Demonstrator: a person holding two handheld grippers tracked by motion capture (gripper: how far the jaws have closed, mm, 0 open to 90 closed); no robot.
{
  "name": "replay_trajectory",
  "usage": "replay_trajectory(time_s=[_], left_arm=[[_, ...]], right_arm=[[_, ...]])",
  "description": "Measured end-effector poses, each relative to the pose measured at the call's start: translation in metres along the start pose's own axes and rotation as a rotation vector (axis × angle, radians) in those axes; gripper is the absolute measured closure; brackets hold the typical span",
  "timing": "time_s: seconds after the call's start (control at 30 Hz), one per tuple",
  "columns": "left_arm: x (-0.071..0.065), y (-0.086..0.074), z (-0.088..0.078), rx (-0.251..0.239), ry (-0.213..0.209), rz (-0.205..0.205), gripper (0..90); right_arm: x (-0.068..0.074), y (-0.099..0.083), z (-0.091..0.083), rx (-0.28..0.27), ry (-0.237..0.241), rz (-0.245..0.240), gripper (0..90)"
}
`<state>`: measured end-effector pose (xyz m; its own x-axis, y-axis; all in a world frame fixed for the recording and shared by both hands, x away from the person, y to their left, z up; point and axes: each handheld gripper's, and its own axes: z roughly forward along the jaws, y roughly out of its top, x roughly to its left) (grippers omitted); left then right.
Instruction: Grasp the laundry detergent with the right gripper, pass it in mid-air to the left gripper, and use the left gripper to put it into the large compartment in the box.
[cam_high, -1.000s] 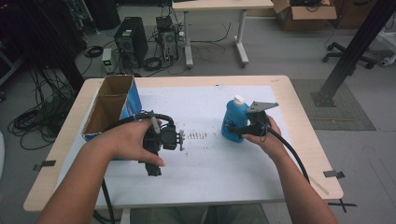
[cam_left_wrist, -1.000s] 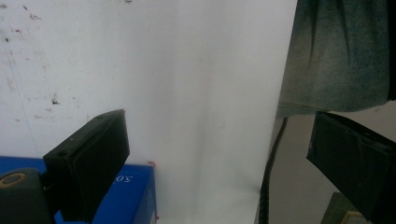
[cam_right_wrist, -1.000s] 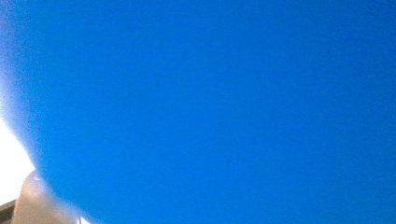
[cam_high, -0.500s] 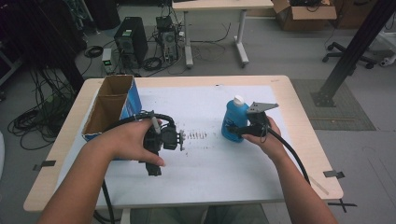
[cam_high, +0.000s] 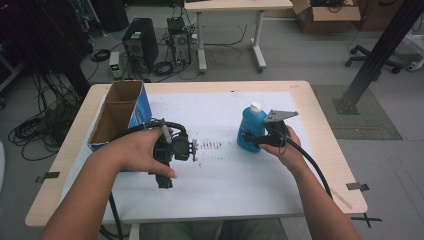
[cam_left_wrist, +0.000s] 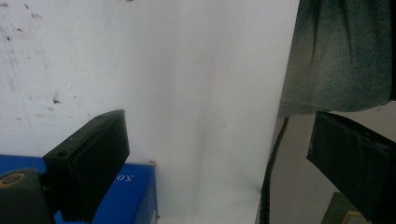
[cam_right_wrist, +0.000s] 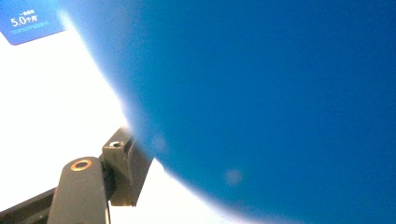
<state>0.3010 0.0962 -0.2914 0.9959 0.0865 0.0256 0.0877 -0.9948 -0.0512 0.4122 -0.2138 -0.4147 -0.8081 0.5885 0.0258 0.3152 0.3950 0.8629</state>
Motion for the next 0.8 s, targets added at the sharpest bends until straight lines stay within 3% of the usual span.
replay_trajectory(time_s=[0.27, 0.67, 0.8], left_arm=[[-0.0003, -0.0001, -0.0001, -0.002, -0.001, -0.005, 5.9], [0.0007, 0.0022, -0.0023, -0.006, 0.002, -0.008, 5.8], [0.0024, 0.0057, -0.0029, 0.003, 0.001, -0.007, 5.7]], right_arm=[[-0.0003, -0.0006, -0.0013, -0.004, -0.012, -0.01, 41.4], [-0.0031, 0.0007, -0.0021, 0.002, 0.006, -0.009, 46.7], [-0.0016, 0.0069, -0.0084, -0.009, 0.039, -0.019, 46.9]])
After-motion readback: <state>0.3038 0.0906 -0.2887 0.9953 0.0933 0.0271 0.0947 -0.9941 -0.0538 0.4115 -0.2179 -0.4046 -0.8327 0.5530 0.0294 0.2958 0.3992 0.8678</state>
